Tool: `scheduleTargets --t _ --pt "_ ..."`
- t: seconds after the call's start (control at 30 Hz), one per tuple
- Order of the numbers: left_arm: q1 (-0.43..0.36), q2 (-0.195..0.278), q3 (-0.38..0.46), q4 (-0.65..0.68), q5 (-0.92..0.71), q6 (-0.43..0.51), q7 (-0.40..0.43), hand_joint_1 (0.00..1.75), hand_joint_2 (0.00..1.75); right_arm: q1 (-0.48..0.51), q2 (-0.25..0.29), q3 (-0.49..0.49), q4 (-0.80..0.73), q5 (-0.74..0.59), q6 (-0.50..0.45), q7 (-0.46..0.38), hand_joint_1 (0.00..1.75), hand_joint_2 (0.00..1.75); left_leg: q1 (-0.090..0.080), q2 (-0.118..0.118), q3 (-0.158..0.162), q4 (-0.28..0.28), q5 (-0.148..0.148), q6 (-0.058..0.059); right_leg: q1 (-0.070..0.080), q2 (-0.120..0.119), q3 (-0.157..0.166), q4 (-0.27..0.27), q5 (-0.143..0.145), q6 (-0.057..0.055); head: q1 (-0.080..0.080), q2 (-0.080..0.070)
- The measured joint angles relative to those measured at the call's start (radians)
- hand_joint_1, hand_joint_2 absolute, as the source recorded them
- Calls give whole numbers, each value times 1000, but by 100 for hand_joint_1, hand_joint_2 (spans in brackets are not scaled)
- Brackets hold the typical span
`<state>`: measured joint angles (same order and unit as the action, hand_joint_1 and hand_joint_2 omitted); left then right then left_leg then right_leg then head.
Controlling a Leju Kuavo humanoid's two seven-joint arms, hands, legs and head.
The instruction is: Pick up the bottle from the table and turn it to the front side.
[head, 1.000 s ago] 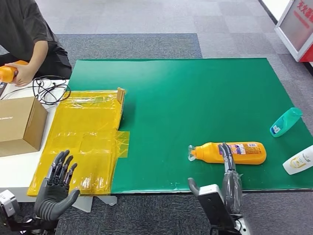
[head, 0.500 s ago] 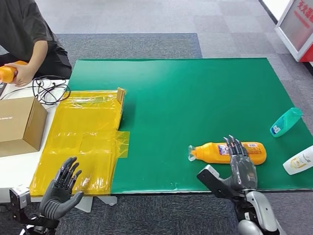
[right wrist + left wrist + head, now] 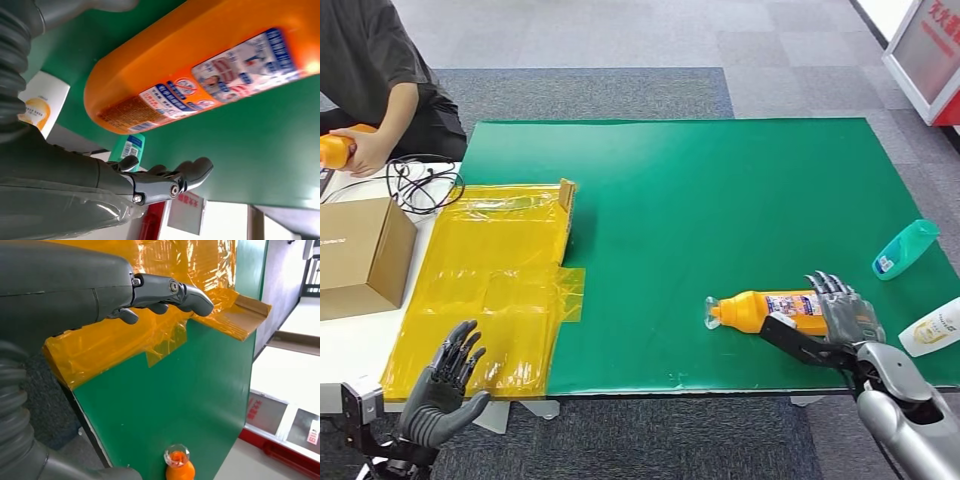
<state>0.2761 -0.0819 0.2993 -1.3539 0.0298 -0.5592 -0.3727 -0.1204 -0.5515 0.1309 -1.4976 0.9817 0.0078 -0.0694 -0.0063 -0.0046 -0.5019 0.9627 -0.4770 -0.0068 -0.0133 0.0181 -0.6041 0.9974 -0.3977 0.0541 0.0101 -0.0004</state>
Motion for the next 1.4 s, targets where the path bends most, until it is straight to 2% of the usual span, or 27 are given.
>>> scheduleTargets --t 0.17,0.43,0.7,1.03,1.07,1.17,1.2,1.4 --pt "0 4 6 0 -2 -8 -1 0 175 -72 -58 22 53 -27 84 0 0 175 0 0 0 0 0 0 0 0 0 0 0 0 0 0" --pt "-2 6 10 0 -9 -21 -11 0 175 -182 -105 72 147 -85 187 -14 0 175 0 0 0 0 0 0 0 0 0 0 0 0 0 0" --pt "-9 16 14 0 -5 -31 -25 0 175 -298 -128 171 268 -165 282 -45 0 175 0 0 0 0 0 0 0 0 0 0 0 0 0 0" --pt "-11 25 21 0 1 -33 -29 0 175 -370 -133 284 367 -237 306 -43 3 175 0 0 0 0 0 0 0 0 0 0 0 0 0 0" --pt "-11 26 22 0 2 -33 -29 0 175 -373 -133 294 374 -242 306 -42 21 175 0 0 0 0 0 0 0 0 0 0 0 0 0 0" --pt "-11 28 23 0 3 -33 -30 0 175 -382 -133 318 393 -255 304 -38 149 175 0 0 0 0 0 0 0 0 0 0 0 0 0 0" --pt "-11 29 23 0 3 -33 -31 0 175 -385 -133 324 398 -257 302 -37 175 175 0 0 0 0 0 0 0 0 0 0 0 0 0 0" --pt "-12 30 25 0 3 -33 -36 0 175 -395 -133 346 411 -263 282 -35 175 175 0 0 0 0 0 0 0 0 0 0 0 0 0 0"
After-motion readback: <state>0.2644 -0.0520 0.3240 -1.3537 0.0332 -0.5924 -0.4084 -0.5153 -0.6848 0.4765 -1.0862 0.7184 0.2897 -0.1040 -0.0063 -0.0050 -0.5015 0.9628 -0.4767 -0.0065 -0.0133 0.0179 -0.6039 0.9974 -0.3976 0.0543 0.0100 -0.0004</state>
